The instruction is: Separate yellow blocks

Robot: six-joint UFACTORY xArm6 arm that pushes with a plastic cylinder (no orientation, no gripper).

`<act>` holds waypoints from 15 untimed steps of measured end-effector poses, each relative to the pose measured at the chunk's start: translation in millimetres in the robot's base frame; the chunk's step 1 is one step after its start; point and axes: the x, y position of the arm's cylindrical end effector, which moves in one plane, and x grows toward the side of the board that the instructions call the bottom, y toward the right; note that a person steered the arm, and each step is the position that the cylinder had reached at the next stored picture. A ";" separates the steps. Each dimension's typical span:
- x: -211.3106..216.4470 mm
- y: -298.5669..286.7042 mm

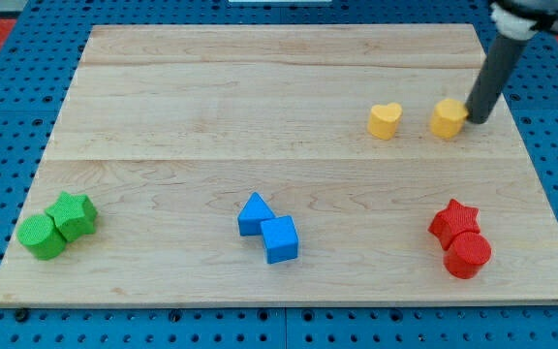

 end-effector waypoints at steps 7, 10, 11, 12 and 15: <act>13.5 -326.2; 16.0 -304.5; 54.9 -324.4; 60.0 -363.3; -51.2 -275.9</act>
